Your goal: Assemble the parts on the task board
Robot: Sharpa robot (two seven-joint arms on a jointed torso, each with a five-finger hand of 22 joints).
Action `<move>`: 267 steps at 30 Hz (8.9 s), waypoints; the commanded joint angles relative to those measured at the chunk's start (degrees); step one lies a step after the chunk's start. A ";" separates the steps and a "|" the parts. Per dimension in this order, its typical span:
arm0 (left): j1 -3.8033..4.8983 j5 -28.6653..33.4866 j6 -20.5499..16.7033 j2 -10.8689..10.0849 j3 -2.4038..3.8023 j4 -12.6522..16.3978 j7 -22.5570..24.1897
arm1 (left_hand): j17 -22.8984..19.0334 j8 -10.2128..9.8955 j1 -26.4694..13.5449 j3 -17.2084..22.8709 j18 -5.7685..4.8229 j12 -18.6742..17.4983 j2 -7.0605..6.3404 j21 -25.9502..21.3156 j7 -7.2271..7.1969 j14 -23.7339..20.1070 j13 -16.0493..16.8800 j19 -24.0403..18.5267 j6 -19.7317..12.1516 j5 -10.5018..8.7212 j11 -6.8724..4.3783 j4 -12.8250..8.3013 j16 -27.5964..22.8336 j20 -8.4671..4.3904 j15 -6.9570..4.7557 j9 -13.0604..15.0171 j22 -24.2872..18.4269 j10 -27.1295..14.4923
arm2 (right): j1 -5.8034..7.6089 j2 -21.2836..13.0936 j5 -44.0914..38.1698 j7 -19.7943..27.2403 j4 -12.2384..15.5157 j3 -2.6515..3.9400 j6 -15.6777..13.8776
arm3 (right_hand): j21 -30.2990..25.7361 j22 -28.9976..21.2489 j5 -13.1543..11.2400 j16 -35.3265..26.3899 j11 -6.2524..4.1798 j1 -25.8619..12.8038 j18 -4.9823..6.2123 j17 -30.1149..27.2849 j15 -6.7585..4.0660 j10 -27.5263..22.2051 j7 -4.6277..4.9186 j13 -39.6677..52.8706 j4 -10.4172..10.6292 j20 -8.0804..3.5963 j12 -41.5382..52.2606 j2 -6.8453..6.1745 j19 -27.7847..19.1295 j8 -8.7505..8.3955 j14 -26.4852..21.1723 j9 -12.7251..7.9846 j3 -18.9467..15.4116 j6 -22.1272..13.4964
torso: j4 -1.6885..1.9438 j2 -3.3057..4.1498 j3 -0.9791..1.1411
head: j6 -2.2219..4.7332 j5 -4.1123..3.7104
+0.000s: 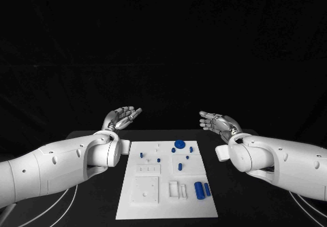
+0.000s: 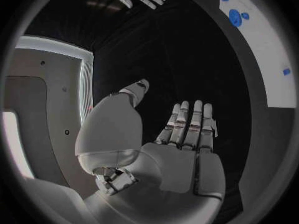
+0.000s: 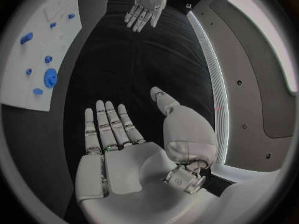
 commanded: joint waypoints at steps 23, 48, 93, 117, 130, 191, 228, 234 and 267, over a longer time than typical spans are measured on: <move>0.16 -3.84 15.68 -2.60 -0.02 1.87 -4.58 | 3.86 4.58 9.81 0.86 4.42 7.89 7.46 10.49 3.12 28.84 2.55 23.61 19.23 3.15 1.64 -16.04 11.97 -6.28 -5.00 -0.54 0.90 24.52 | 2.14 8.09 -43.97 -6.63 -18.03 0.23 12.90 | 7.05 2.40 0.78 13.05 -0.60 16.63 10.98 7.41 -4.87 19.72 2.05 1.54 -8.42 -0.36 4.95 -3.02 29.43 6.82 26.69 1.41 16.16 16.95 | 0.85 0.73 -0.40 | 0.15 0.21; 3.80 -7.28 22.72 -7.75 0.30 11.24 -6.53 | 8.11 2.11 0.06 5.31 3.24 7.36 7.86 15.22 2.46 35.13 0.92 30.25 22.82 0.72 0.22 -26.05 18.04 -11.14 -8.87 -2.72 1.32 29.41 | 4.12 16.38 -89.57 -12.62 -26.16 2.16 16.76 | 38.04 5.51 1.40 46.99 -4.77 18.00 11.49 29.38 -11.00 27.24 -0.17 2.08 -9.52 -14.25 2.20 -5.04 57.29 5.78 44.89 1.21 15.12 24.82 | 4.77 7.12 -1.27 | 2.97 -2.13; 5.44 -7.26 23.64 -8.75 0.36 13.44 -7.30 | 7.77 1.86 -1.89 6.04 2.29 5.76 7.47 15.10 2.26 34.25 0.17 29.49 23.53 0.15 0.92 -25.80 17.43 -11.72 -8.44 -2.86 0.83 28.36 | 1.06 18.41 -101.98 -16.82 -26.85 2.12 18.36 | 41.93 5.17 -7.71 50.01 -4.91 16.72 11.49 26.64 -11.09 28.93 -0.40 1.96 -7.04 -14.51 0.85 -8.80 56.56 4.73 44.36 0.97 17.06 26.25 | 6.29 11.77 -2.14 | 3.10 -3.10; 5.43 -6.95 23.79 -8.46 0.35 12.80 -7.58 | 7.76 1.74 -2.15 6.10 2.26 5.66 7.50 15.14 2.31 34.29 0.15 29.49 23.42 0.13 0.92 -25.59 17.44 -11.78 -8.46 -2.91 0.78 28.40 | 0.64 18.49 -102.69 -17.14 -26.67 2.11 18.31 | 45.63 5.44 -8.45 51.15 -6.79 17.13 11.49 24.95 -12.93 33.73 -1.96 5.41 -6.68 -14.43 2.66 -7.04 56.89 6.00 44.03 2.22 19.80 30.03 | 6.15 13.06 -2.57 | 3.39 -3.10; 5.43 -6.94 23.82 -8.45 0.35 12.79 -7.75 | 7.76 1.69 -2.19 6.14 2.25 5.63 7.52 15.16 2.33 34.31 0.15 29.50 23.37 0.14 0.92 -25.55 17.45 -11.81 -8.48 -2.93 0.77 28.42 | 0.63 17.85 -103.48 -21.20 -24.23 2.14 11.79 | 49.05 5.37 -8.52 51.45 -8.31 17.48 11.49 24.17 -14.40 36.92 -3.19 8.59 -8.10 -14.97 4.22 -5.26 55.49 7.74 43.58 4.57 21.50 32.66 | 6.14 13.37 -2.64 | 4.05 -3.12; 6.55 -6.94 23.45 -7.62 0.36 12.82 -7.99 | 7.78 1.58 -2.06 6.34 2.23 5.47 7.44 15.28 2.36 34.36 0.15 29.50 23.33 0.16 0.90 -25.70 17.49 -11.90 -8.53 -2.96 0.72 28.53 | 0.67 26.93 -108.85 -28.47 -30.69 4.69 7.88 | 50.65 5.16 -8.52 51.78 -8.51 17.42 11.49 23.61 -14.61 37.02 -3.50 10.60 -8.40 -15.37 3.97 -6.26 54.91 7.71 43.52 5.78 22.91 33.31 | 7.16 15.33 -4.05 | 5.72 -3.31; 6.56 -6.94 23.49 -7.73 0.36 12.29 -8.09 | 7.78 1.55 -2.09 6.39 2.20 5.38 7.41 15.34 2.36 34.37 0.15 29.50 23.35 0.13 0.90 -25.72 17.50 -11.93 -8.54 -2.96 0.68 28.58 | 0.47 26.50 -108.87 -28.34 -30.33 4.66 9.74 | 50.87 5.10 -8.43 51.87 -8.49 17.33 11.49 23.41 -14.59 36.98 -3.51 11.10 -8.19 -15.37 3.75 -6.77 54.79 7.51 43.51 6.00 23.35 33.41 | 7.09 15.70 -4.21 | 5.80 -3.24; 6.56 -6.94 23.49 -7.71 0.36 12.23 -8.09 | 7.78 1.55 -2.09 6.40 2.20 5.37 7.41 15.35 2.36 34.37 0.15 29.50 23.35 0.13 0.90 -25.72 17.50 -11.93 -8.54 -2.96 0.67 28.59 | 0.41 26.22 -109.08 -28.67 -29.85 4.66 8.78 | 50.90 5.08 -8.32 51.88 -8.50 17.37 11.49 23.35 -14.59 37.00 -3.52 11.23 -8.12 -15.37 3.71 -6.86 54.77 7.45 43.50 6.05 23.54 33.47 | 7.14 15.71 -4.22 | 5.82 -3.23; 6.56 -6.87 23.35 -8.09 0.36 12.10 -8.19 | 7.77 1.50 -2.12 6.42 2.18 5.28 7.35 15.38 2.41 34.35 0.13 29.48 23.33 0.10 0.91 -25.75 17.49 -11.94 -8.54 -2.97 0.64 28.58 | 0.36 25.01 -104.40 -27.26 -29.12 4.66 4.60 | 50.17 4.47 -8.26 52.75 -3.50 16.60 11.49 22.33 -9.74 22.64 -0.86 7.20 -5.21 -14.75 0.04 -13.46 54.85 0.75 43.33 3.15 21.52 23.15 | 7.09 15.80 -4.28 | 6.04 -3.14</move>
